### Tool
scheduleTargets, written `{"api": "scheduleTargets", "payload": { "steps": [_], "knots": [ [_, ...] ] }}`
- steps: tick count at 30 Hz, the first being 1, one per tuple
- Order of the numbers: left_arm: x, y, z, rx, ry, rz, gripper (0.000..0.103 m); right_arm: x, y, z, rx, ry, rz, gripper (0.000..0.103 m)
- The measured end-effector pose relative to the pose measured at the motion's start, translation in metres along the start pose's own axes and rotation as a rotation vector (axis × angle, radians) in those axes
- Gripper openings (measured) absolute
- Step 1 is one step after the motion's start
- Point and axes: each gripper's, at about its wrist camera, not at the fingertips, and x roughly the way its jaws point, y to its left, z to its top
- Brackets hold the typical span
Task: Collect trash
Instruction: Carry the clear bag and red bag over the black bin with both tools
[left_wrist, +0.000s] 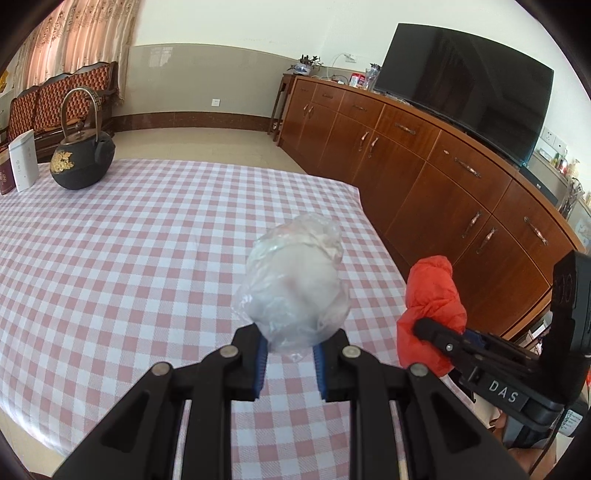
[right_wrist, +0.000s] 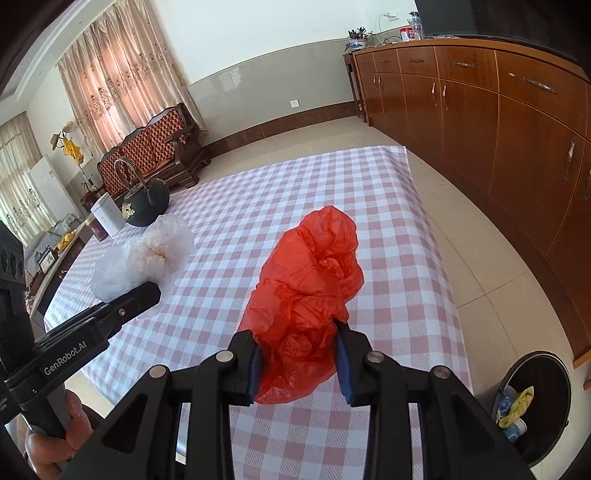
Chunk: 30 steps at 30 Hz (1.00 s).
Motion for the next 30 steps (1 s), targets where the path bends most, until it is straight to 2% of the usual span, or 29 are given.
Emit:
{"api": "scheduleTargets", "payload": {
  "steps": [12, 30],
  "knots": [
    [0.004, -0.053, -0.022, 0.070, 0.043, -0.076, 0.023, -0.047, -0.052, -0.033, 0.101, -0.035, -0.060, 0.035],
    [0.027, -0.160, -0.055, 0.188, 0.124, -0.218, 0.022, -0.114, -0.163, -0.073, 0.274, -0.097, -0.211, 0.035]
  ]
}}
